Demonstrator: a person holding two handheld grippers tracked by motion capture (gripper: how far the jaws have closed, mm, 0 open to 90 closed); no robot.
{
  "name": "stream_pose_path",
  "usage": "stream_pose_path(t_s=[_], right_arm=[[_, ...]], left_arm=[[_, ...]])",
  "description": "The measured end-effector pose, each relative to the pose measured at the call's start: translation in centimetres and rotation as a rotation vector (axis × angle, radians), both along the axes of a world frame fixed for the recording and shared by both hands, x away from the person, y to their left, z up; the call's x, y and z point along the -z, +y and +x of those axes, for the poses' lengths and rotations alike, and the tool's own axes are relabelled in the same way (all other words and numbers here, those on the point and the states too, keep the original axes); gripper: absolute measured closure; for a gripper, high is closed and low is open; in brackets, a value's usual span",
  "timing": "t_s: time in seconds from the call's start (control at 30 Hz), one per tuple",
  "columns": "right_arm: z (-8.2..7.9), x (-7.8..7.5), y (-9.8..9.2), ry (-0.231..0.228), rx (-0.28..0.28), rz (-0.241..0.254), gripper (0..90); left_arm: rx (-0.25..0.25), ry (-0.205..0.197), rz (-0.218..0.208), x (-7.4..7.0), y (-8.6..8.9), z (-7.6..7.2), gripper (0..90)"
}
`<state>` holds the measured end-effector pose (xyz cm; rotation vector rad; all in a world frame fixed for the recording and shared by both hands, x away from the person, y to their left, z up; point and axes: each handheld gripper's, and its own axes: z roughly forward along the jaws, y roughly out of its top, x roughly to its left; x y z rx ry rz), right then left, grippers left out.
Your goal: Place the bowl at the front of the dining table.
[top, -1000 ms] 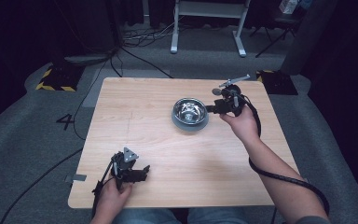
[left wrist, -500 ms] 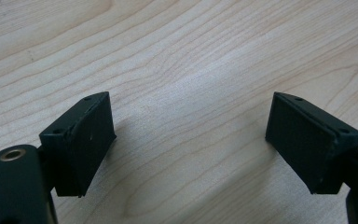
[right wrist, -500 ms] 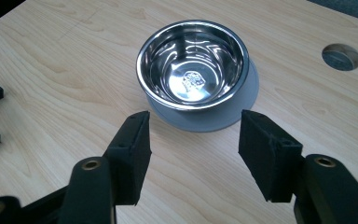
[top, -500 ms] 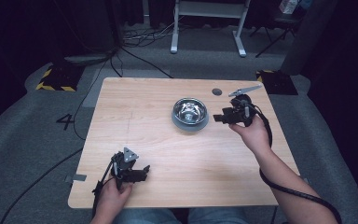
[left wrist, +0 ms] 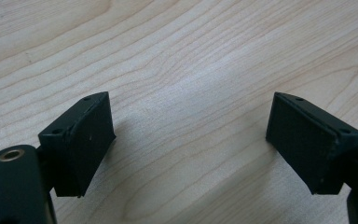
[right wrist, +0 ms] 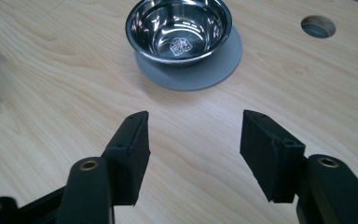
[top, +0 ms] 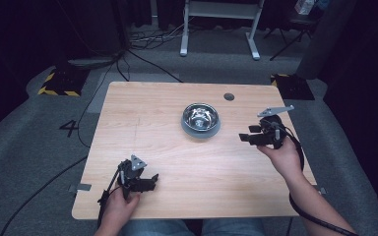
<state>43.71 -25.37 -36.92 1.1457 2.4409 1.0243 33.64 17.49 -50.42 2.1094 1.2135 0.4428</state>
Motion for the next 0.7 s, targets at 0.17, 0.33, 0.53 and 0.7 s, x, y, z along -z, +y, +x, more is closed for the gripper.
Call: stream_pose_path(t_s=[0.17,0.33,0.53,0.7], right_arm=[[-1.5,0.8,-1.4,-0.017,-0.033,0.029,42.0],[-3.1,2.0,-2.5,-0.028,-0.041,0.014,41.7],[-4.2,3.1,-3.6,-0.034,-0.037,0.034,41.3],[-5.1,4.6,-4.6,-0.039,-0.014,0.061,40.8]], left_arm=[[0.004,-0.001,-0.001,0.0,0.0,0.0,15.2],[0.009,0.001,-0.003,0.0,0.0,0.1,15.2],[0.014,0.002,-0.004,0.0,0.0,0.1,15.1],[0.016,0.002,-0.004,0.0,0.1,0.1,15.1]])
